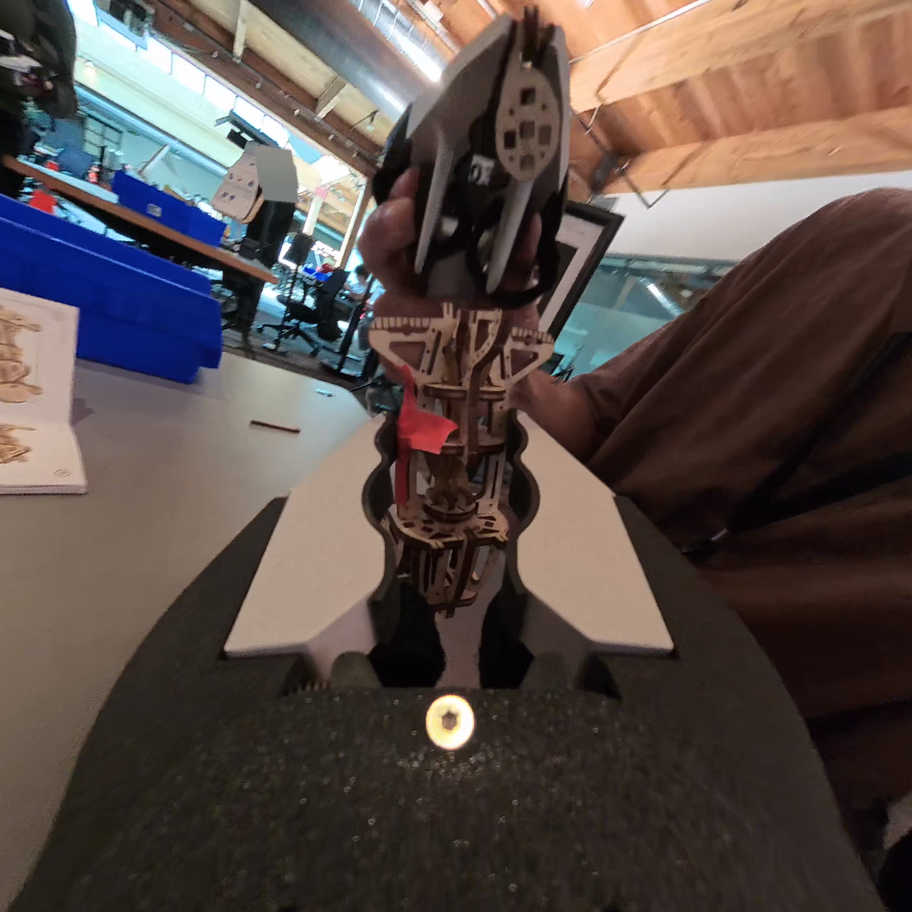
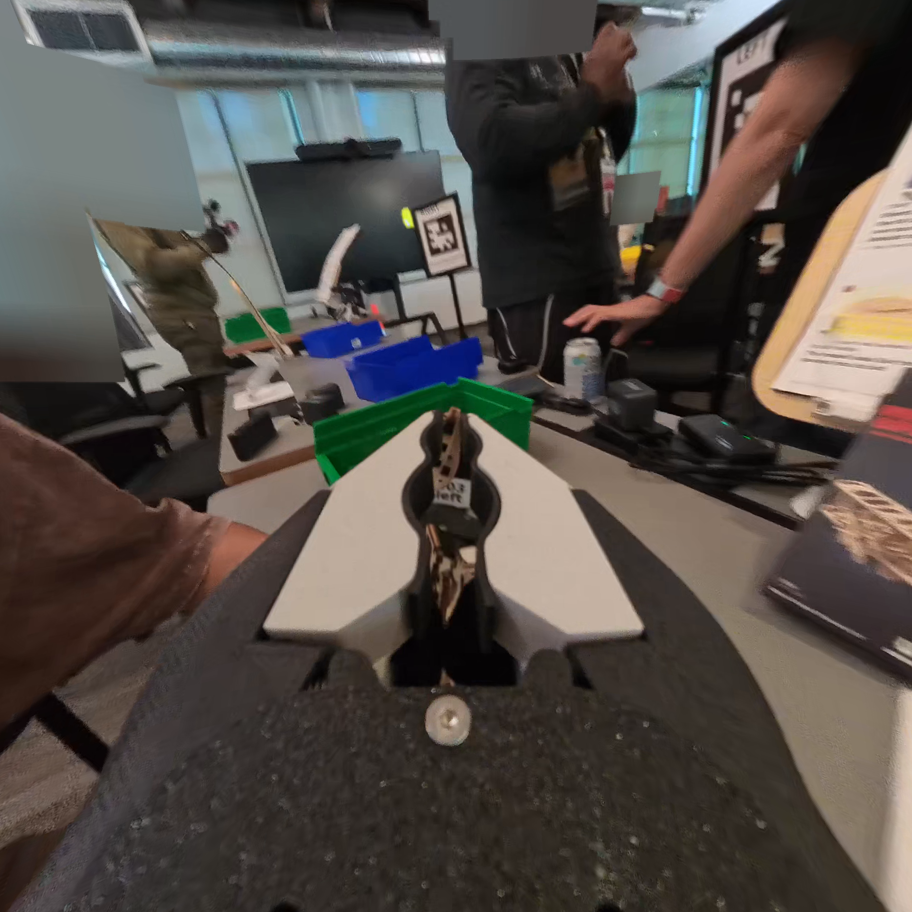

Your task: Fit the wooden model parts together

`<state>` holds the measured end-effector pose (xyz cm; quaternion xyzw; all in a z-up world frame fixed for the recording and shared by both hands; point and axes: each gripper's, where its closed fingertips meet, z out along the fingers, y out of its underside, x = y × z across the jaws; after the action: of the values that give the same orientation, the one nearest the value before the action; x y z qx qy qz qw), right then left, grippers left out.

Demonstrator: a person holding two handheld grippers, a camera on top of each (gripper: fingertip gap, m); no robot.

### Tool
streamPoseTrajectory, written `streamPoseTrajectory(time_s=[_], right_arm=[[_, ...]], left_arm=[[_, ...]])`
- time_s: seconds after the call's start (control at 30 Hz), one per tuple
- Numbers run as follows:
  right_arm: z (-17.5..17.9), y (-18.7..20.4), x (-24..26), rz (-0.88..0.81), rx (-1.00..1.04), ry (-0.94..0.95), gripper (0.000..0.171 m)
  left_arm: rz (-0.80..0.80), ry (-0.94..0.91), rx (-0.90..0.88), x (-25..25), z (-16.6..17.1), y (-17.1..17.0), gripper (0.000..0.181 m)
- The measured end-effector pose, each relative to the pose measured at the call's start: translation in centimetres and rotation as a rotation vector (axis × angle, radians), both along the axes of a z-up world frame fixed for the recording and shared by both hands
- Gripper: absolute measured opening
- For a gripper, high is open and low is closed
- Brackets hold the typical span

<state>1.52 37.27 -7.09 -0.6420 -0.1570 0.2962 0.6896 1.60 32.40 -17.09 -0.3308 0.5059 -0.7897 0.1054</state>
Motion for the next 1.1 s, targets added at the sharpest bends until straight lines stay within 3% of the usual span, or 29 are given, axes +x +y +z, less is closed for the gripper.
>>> streamPoseTrajectory(time_s=[0.23,1.1], right_arm=[[-3.0,1.3,-2.2,0.035,-0.036,0.011,0.005],[-3.0,0.8,-1.4,0.08,-0.008,0.034,0.005]], left_arm=[[0.012,-0.022,-0.043,-0.3,0.7,0.8,0.042],[-0.068,-0.027,-0.071,-1.0,1.0,0.1,0.042]])
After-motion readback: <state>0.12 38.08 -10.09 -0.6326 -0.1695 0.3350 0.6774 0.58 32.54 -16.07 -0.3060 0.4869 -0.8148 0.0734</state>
